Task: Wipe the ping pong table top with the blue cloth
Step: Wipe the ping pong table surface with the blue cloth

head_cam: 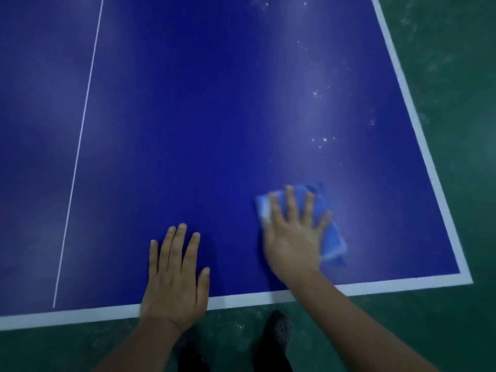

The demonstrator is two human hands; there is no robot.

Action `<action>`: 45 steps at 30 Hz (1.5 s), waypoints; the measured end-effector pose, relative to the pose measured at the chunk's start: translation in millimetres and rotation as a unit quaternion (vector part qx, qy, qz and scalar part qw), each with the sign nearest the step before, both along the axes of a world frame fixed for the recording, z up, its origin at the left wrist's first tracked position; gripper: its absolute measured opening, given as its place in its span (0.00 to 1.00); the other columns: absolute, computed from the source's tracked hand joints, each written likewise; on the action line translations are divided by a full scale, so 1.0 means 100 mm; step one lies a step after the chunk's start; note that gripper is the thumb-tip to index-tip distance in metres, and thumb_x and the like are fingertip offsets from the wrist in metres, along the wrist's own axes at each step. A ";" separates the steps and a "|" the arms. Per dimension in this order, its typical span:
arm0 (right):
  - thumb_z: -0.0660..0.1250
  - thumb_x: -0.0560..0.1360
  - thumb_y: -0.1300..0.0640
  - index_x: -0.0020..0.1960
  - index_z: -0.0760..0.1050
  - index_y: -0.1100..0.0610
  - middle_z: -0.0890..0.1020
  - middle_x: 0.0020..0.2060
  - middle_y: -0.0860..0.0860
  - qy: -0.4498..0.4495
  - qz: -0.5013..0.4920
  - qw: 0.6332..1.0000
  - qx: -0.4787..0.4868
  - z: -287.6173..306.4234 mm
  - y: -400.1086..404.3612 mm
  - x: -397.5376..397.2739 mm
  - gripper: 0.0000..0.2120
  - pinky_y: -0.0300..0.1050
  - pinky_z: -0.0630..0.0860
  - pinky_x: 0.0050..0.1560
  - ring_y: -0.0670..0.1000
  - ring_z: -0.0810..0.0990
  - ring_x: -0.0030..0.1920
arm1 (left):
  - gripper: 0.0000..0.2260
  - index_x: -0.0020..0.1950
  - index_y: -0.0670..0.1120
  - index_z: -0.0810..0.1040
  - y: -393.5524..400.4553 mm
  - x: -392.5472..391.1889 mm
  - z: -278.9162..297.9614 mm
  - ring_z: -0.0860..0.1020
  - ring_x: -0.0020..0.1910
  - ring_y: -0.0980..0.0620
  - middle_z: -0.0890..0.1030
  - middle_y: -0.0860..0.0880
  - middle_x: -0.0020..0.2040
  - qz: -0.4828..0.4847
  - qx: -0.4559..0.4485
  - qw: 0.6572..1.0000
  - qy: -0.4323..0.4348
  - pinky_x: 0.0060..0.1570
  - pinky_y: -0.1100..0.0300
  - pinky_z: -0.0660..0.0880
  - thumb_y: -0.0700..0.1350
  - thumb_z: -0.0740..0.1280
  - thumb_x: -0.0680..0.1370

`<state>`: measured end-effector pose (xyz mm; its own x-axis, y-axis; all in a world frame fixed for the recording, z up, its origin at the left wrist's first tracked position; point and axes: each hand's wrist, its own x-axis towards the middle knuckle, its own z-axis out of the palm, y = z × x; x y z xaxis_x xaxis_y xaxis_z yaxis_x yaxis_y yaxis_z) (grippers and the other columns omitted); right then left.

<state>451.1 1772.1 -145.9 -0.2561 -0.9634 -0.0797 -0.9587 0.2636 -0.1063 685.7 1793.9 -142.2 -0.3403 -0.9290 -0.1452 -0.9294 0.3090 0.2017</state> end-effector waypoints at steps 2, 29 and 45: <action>0.47 0.84 0.43 0.79 0.57 0.44 0.56 0.81 0.50 -0.043 0.123 0.991 0.000 -0.02 -0.44 0.44 0.25 0.74 0.38 0.73 0.62 0.47 0.80 | 0.27 0.76 0.40 0.65 0.00 -0.01 0.00 0.55 0.79 0.42 0.60 0.40 0.79 -0.005 0.000 1.000 -0.001 0.75 0.38 0.50 0.54 0.50 0.81; 0.44 0.82 0.41 0.81 0.51 0.42 0.49 0.81 0.48 -0.046 -0.232 0.971 0.029 0.18 -0.90 -2.06 0.27 0.74 0.42 0.73 0.60 0.44 0.80 | 0.30 0.74 0.37 0.67 0.00 -0.02 0.03 0.56 0.78 0.38 0.62 0.37 0.77 -0.017 0.012 0.999 -0.030 0.74 0.34 0.50 0.55 0.44 0.83; 0.43 0.82 0.40 0.81 0.49 0.40 0.48 0.81 0.46 -0.040 -0.233 0.970 0.050 0.11 -0.18 -1.87 0.27 0.73 0.42 0.74 0.58 0.43 0.80 | 0.29 0.74 0.37 0.68 0.02 -0.03 0.03 0.56 0.78 0.38 0.62 0.37 0.77 -0.004 -0.002 1.000 0.000 0.75 0.34 0.49 0.53 0.50 0.80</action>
